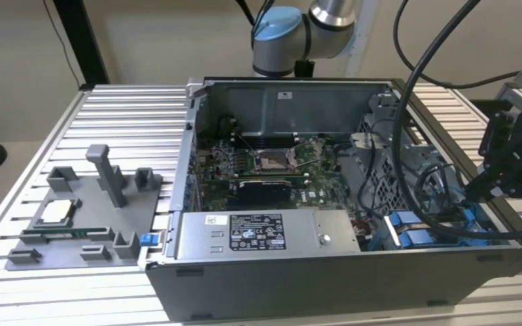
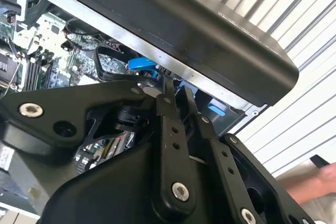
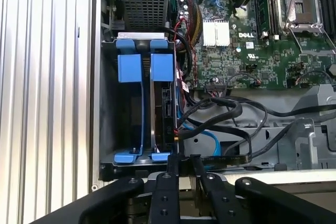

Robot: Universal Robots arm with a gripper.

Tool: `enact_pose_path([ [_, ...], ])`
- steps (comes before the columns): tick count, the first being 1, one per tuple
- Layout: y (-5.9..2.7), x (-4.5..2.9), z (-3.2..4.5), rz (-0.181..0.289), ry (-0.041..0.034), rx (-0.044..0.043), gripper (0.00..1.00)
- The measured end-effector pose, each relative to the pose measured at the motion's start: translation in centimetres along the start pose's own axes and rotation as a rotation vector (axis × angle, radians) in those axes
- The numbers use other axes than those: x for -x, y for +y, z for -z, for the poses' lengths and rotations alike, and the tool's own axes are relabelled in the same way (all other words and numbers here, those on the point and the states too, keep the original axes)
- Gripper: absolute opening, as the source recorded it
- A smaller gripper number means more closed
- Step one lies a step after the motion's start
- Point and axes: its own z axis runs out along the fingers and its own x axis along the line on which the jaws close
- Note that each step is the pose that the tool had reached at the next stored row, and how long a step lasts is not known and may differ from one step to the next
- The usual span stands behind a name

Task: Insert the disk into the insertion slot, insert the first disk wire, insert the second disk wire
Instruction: 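Insert the second disk wire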

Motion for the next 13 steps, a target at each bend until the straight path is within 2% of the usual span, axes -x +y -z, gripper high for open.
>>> enact_pose_path([
  [7,0.1,0.0,0.12,0.001,-0.0037,0.0003,0.0],
  [10,0.6,0.06,1.02,0.002,-0.009,0.0006,0.0],
  [13,1.46,0.08,1.73,0.003,-0.0153,0.0009,0.0],
])
